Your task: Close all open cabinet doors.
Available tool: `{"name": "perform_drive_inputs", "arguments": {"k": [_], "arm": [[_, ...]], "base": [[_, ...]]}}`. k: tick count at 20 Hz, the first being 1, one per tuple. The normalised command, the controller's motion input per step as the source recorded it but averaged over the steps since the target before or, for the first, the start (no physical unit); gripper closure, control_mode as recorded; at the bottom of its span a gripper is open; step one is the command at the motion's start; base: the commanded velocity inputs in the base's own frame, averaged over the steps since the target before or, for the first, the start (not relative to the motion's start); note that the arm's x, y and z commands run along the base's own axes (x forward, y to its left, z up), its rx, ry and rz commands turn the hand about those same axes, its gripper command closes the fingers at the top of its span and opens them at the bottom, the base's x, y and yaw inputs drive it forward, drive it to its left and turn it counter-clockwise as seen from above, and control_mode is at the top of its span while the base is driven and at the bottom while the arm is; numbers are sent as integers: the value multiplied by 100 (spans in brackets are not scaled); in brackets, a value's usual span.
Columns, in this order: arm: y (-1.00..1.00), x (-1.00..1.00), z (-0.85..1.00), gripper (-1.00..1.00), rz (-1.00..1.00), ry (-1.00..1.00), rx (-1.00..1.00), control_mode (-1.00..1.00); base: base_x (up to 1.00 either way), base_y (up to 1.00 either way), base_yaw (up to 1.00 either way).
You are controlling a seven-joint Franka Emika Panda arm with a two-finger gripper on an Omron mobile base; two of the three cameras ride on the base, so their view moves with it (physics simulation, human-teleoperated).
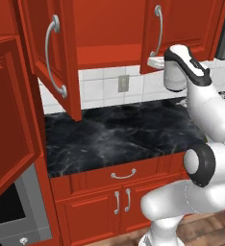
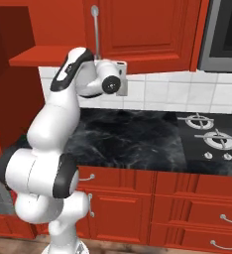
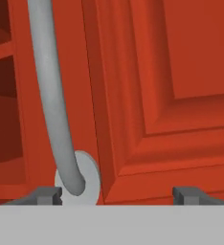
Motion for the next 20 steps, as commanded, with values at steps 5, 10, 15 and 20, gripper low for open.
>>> {"name": "perform_drive_inputs", "arguments": {"k": [5,10,15,20], "arm": [[37,77,0,-100,-14,4,-7,-100],[19,84,0,-100,-13,13,-7,-100],[6,72,8,-100,-10,17,-6,-100],[0,54,26,-100,-4,21,-4,-100]], "base": [[0,0,0],[0,0,0],[0,0,0],[0,0,0]]}}
